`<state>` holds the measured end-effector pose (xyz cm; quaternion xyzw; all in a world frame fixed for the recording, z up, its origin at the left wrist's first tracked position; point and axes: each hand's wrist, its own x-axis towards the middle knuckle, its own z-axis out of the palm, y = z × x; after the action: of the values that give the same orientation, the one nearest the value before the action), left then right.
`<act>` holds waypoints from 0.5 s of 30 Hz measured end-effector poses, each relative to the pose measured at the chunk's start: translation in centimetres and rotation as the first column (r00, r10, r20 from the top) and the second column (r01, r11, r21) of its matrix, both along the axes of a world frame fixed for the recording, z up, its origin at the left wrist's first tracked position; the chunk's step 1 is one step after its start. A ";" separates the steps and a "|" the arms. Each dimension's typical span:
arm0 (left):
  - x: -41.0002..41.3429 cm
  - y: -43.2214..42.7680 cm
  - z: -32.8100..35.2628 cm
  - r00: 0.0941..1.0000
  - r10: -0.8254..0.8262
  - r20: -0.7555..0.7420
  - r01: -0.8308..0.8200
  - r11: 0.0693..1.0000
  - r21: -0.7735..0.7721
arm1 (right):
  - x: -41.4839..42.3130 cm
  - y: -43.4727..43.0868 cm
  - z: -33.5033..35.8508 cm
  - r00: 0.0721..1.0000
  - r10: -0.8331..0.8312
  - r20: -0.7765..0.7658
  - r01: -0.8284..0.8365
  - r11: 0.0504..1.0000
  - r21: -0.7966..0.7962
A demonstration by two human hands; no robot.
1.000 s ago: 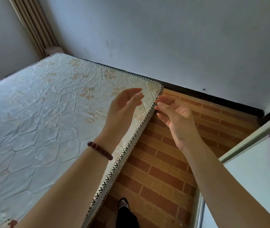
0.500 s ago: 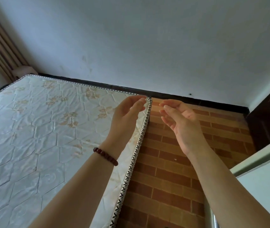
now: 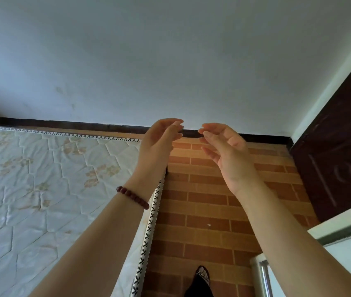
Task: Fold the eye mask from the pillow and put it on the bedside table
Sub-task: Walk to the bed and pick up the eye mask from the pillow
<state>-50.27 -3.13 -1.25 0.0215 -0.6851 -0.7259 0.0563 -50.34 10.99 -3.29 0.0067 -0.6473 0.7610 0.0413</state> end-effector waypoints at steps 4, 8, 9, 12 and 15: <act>-7.7 4.4 0.9 1.000 -0.024 -0.014 0.025 0.999 0.033 | -7.0 4.6 1.2 0.999 -0.042 -0.015 0.043 0.999 0.022; -14.0 8.2 1.0 0.999 -0.033 -0.020 0.034 0.999 0.042 | -12.9 8.3 1.6 0.997 -0.075 -0.018 0.075 0.997 0.034; -15.3 8.9 0.9 0.999 -0.038 -0.016 0.038 0.999 0.038 | -14.1 9.0 1.6 0.997 -0.077 -0.012 0.078 0.997 0.029; -19.4 10.6 0.6 0.998 -0.066 -0.025 0.067 0.997 0.035 | -17.8 10.5 1.4 0.996 -0.084 -0.001 0.084 0.996 0.025; -24.0 12.0 0.2 0.996 -0.089 -0.015 0.090 0.995 0.040 | -22.0 11.7 1.1 0.995 -0.098 -0.001 0.098 0.995 0.018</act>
<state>-74.28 8.87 -1.06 -0.0128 -0.6700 -0.7417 0.0277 -72.30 22.74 -2.18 -0.0248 -0.6539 0.7521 0.0786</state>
